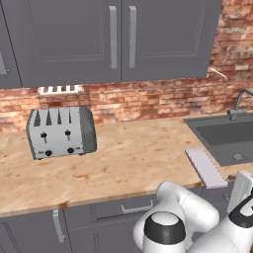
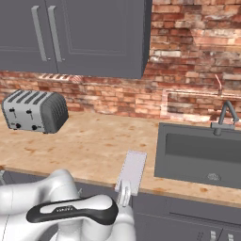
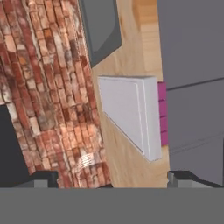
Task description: The ice cube tray has been filled with water. Take the tray and place it in the freezer to make ice. Close the freezer door after placing the tray.
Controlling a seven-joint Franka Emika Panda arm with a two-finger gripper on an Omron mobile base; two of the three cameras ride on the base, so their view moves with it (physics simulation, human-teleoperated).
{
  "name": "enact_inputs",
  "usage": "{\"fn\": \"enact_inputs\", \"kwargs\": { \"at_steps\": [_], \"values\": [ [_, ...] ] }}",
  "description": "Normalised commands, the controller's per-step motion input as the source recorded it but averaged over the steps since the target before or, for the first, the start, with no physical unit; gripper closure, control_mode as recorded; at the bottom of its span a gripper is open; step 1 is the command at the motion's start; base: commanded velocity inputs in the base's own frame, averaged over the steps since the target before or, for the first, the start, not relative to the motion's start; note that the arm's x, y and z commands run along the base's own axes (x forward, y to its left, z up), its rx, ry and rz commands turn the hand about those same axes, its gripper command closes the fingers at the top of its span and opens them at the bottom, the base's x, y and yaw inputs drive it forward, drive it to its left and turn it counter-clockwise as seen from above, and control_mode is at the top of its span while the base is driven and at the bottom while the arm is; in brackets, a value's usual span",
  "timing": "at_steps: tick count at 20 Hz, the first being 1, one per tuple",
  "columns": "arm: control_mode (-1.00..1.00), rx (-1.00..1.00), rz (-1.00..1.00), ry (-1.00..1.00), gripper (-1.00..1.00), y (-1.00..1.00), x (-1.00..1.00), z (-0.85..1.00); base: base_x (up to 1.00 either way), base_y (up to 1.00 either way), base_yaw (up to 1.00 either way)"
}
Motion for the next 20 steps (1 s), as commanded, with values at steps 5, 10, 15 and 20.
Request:
{"fn": "enact_inputs", "kwargs": {
  "at_steps": [5, 10, 15, 20],
  "values": [
    [-1.00, 0.00, -0.03, -0.02, -1.00, 0.00, 0.05, -0.08, 0.00, 0.00, 0.00],
    [-1.00, 0.00, -0.03, 0.00, -1.00, 0.00, 0.12, -0.02, 0.00, 0.00, 0.00],
    [-1.00, 0.00, -0.02, 0.00, -1.00, 0.00, 0.10, -0.01, 0.00, 0.00, 0.00],
    [-1.00, 0.00, 0.00, 0.00, -1.00, 0.00, 0.01, -0.01, 0.00, 0.00, 0.00]
  ]
}}
